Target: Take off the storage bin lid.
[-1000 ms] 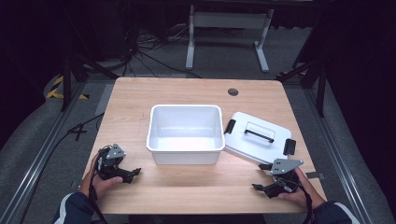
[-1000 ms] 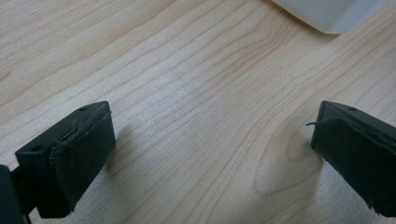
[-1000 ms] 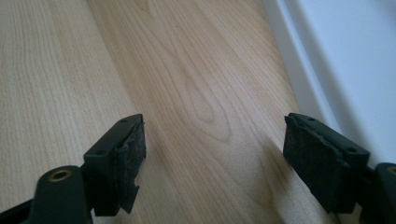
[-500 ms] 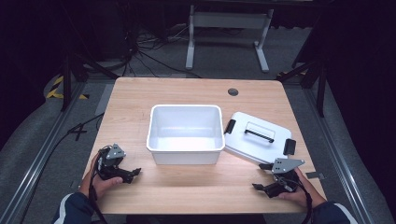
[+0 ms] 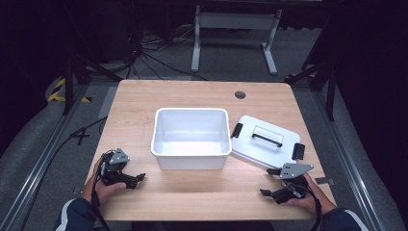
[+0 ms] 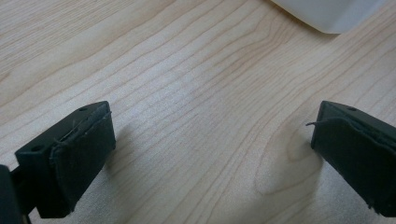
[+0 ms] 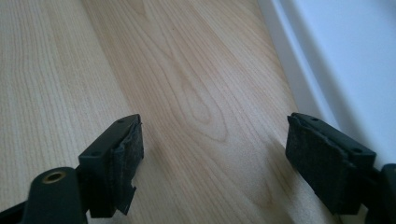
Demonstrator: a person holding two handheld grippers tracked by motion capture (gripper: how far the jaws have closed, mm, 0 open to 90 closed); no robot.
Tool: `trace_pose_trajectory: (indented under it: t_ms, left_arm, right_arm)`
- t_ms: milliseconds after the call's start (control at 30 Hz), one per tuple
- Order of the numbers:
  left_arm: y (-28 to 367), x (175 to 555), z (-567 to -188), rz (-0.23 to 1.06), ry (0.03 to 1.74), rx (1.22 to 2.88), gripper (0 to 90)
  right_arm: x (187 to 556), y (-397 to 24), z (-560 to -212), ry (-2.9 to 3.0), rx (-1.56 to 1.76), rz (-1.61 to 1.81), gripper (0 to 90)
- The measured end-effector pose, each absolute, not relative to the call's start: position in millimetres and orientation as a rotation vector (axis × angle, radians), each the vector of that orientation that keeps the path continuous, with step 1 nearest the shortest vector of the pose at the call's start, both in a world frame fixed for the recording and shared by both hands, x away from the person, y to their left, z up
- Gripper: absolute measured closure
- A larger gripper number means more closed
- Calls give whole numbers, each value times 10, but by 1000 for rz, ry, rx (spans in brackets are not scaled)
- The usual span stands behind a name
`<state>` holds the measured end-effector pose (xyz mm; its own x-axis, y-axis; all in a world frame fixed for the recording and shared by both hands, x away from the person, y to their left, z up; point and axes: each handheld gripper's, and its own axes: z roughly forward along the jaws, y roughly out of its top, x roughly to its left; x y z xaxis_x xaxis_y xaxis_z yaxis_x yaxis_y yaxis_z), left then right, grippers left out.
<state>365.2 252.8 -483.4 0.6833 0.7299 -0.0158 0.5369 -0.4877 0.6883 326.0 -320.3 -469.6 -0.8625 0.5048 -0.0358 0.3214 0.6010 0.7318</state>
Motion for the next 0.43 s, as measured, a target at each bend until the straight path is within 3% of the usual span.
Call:
trace_pose_trajectory:
  t_ms: [433]
  left_arm:
    - [2521, 3652, -4837, 354, 975, 2208, 2]
  right_arm:
    - [3260, -3202, -4696, 2590, 681, 1113, 193]
